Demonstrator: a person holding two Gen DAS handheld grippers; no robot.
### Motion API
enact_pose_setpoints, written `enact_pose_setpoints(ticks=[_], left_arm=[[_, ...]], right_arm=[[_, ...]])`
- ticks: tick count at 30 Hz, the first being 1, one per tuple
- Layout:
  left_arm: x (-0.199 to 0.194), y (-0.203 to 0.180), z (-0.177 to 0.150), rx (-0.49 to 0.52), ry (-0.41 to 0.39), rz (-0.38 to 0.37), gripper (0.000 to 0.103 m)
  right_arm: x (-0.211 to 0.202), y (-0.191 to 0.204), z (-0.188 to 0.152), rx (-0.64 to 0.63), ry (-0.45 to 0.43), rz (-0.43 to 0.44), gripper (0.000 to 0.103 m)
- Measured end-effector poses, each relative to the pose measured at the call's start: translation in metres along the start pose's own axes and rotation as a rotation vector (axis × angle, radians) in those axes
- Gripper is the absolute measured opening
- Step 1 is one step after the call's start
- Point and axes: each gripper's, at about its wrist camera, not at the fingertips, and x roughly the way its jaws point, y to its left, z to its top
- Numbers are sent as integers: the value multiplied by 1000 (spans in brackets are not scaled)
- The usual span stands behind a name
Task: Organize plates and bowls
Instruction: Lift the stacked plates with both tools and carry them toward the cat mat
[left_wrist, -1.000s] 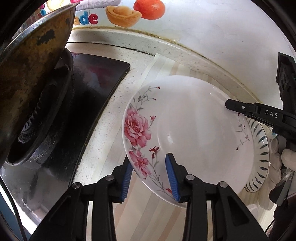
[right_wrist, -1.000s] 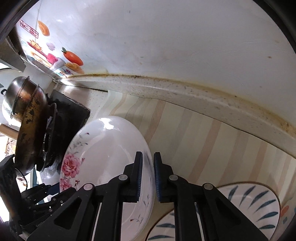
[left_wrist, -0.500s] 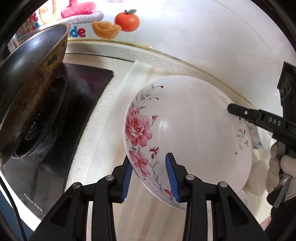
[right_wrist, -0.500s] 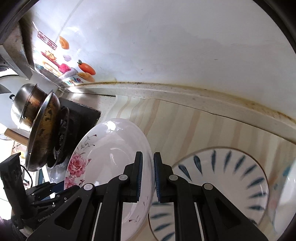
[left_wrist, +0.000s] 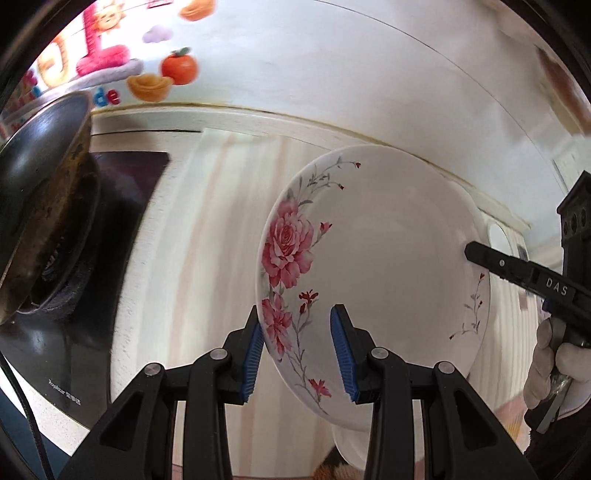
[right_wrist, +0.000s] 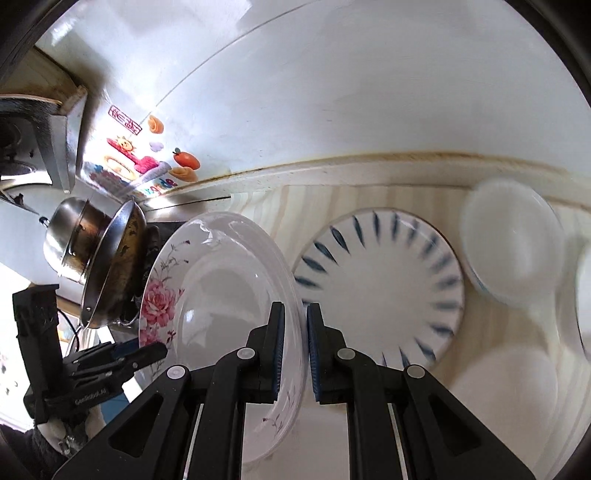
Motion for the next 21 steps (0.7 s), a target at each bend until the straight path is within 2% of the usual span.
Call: enact_pose_setpoints(ticks=[7, 11, 16, 21], left_arm=[[9, -39, -28, 111, 64, -41, 33], [22, -56, -43, 161, 110, -49, 33], [42, -73, -55, 213, 164, -43, 33], [61, -83, -65, 247, 216, -23, 33]], right_arm=[[-46, -28, -62, 119, -40, -26, 14], [-67, -49, -110, 184, -42, -52, 14], [-76, -73, -157, 258, -28, -64, 14], [-74, -93, -189, 311, -13, -71, 14]])
